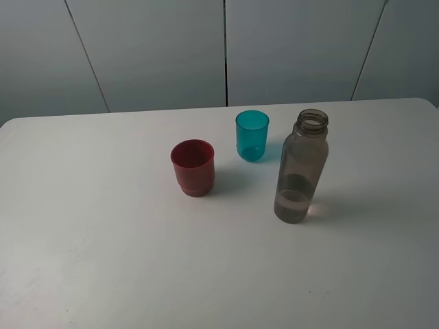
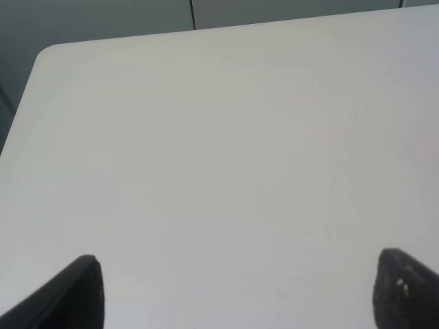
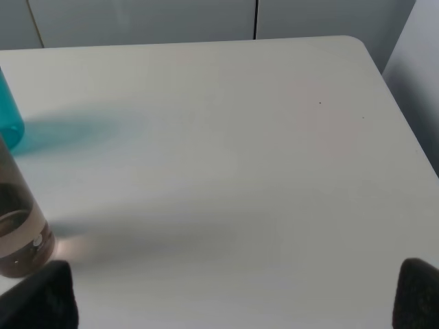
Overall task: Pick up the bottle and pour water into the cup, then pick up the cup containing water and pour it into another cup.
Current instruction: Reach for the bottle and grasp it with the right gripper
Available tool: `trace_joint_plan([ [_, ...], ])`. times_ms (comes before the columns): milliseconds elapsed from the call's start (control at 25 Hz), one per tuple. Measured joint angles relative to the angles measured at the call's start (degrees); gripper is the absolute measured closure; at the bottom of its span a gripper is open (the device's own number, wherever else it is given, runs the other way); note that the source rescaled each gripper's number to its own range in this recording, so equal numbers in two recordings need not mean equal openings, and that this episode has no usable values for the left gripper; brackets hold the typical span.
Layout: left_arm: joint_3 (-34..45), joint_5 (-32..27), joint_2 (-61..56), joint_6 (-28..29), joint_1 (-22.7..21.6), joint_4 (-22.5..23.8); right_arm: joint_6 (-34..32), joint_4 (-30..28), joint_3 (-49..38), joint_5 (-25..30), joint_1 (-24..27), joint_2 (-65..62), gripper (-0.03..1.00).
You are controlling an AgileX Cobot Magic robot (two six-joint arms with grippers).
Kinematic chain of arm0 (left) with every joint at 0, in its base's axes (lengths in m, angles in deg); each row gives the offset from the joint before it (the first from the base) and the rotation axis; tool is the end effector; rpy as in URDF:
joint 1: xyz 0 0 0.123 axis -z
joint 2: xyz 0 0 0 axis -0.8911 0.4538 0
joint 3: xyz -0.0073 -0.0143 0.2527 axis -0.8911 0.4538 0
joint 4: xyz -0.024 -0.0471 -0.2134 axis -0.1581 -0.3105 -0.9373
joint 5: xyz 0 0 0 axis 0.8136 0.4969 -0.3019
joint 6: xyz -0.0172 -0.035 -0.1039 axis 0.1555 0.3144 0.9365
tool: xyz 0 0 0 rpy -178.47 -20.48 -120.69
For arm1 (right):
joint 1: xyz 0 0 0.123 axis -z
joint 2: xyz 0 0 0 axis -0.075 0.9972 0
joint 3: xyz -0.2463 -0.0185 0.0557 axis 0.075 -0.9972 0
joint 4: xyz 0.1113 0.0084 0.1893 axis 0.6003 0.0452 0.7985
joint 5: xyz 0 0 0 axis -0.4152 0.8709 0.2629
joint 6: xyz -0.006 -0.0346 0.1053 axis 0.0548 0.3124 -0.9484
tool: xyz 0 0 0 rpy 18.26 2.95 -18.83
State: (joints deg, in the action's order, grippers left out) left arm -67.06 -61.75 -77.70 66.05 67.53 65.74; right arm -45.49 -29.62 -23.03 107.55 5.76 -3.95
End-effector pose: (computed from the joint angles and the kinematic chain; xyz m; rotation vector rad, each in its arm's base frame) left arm 0.0147 0.0087 0.2537 0.0285 2.0495 0.0426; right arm 0.0140 -0.0067 0.2504 0.0693 2.0729 -0.0711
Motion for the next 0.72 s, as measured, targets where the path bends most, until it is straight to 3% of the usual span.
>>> trace_joint_plan([
  [240,0.00,0.00,0.00,0.00,0.00,0.00,0.00,0.11,0.00,0.15,0.00,1.77,-0.03],
  [520,0.00,0.00,0.00,0.00,0.00,0.00,0.00,3.35,6.92,-0.66,0.00,21.45,-0.03],
  [600,0.00,0.00,0.00,0.00,0.00,0.00,0.00,4.54,7.47,-4.54,0.00,26.38,-0.03],
  [720,0.00,0.00,0.00,0.00,0.00,0.00,-0.21,7.09,6.44,-16.36,0.00,32.92,-0.03],
])
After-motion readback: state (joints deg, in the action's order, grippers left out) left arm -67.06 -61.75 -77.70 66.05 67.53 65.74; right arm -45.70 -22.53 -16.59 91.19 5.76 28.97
